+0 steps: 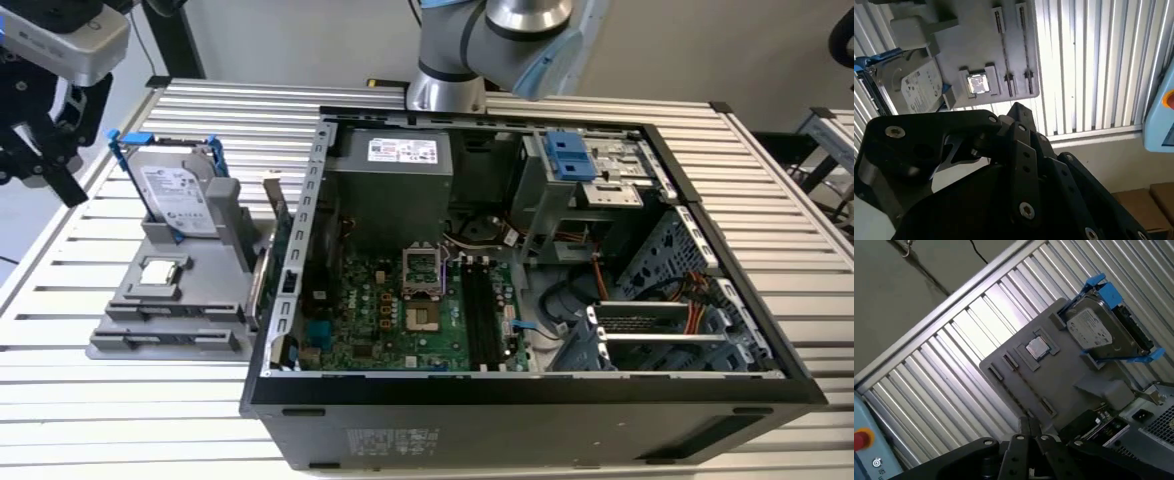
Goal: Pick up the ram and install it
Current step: 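Pick up the ram and move it above insertion slot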
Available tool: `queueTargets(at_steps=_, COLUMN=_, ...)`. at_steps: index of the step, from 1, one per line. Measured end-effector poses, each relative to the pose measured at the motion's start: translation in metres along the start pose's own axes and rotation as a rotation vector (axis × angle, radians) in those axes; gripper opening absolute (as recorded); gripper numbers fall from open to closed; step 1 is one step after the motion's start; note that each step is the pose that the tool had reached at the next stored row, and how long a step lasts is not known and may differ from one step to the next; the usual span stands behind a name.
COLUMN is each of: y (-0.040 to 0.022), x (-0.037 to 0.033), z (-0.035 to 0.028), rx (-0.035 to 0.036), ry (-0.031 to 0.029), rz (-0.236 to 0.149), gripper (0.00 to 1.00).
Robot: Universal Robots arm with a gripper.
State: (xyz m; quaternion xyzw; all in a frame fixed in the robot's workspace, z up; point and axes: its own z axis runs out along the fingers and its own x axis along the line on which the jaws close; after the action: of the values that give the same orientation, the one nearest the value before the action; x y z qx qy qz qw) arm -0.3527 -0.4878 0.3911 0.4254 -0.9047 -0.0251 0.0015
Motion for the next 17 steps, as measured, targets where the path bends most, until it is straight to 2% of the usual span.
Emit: queueTargets(at_steps=17, y=0.0000, x=-0.0001, z=-0.0001, rx=-0.0046, ry=0.0134, rz=-0.281, gripper=0.00)
